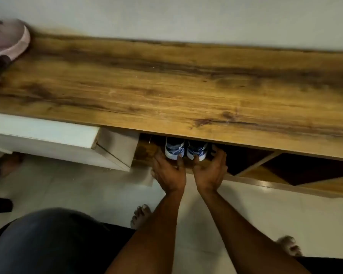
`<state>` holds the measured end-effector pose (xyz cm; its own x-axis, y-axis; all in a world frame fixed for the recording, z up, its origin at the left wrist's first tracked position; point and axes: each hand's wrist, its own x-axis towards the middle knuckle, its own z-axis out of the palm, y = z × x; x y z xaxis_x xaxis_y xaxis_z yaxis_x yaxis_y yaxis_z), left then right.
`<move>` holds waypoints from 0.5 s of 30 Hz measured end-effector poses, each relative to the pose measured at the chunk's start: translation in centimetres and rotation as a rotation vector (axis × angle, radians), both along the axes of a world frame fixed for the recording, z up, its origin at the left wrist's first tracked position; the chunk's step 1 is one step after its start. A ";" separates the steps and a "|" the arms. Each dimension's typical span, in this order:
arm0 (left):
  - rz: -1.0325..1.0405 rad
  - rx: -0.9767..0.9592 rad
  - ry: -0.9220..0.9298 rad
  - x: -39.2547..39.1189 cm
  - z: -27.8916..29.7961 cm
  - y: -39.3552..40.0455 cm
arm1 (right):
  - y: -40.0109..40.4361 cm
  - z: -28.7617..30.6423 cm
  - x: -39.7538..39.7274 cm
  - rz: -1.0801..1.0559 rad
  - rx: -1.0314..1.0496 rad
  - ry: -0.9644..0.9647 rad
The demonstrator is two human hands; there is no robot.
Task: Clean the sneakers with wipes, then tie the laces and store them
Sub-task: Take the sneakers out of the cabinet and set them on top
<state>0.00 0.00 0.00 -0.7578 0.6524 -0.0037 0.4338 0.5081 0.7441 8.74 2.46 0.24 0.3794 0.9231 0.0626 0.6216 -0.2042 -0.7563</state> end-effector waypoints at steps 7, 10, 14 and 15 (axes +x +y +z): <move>0.027 -0.008 -0.083 -1.0 -4.2 3.5 | 1.7 -3.6 -1.8 -0.087 -0.042 0.130; -0.032 -0.034 -0.079 -1.5 -5.7 5.4 | 3.0 -4.9 -2.6 -0.084 -0.068 0.073; -0.043 -0.115 -0.040 -2.0 -5.4 7.1 | 4.5 -5.4 -3.2 -0.112 -0.187 0.003; -0.043 -0.133 -0.036 -2.2 -5.3 7.3 | 4.8 -5.5 -3.3 -0.110 -0.205 -0.020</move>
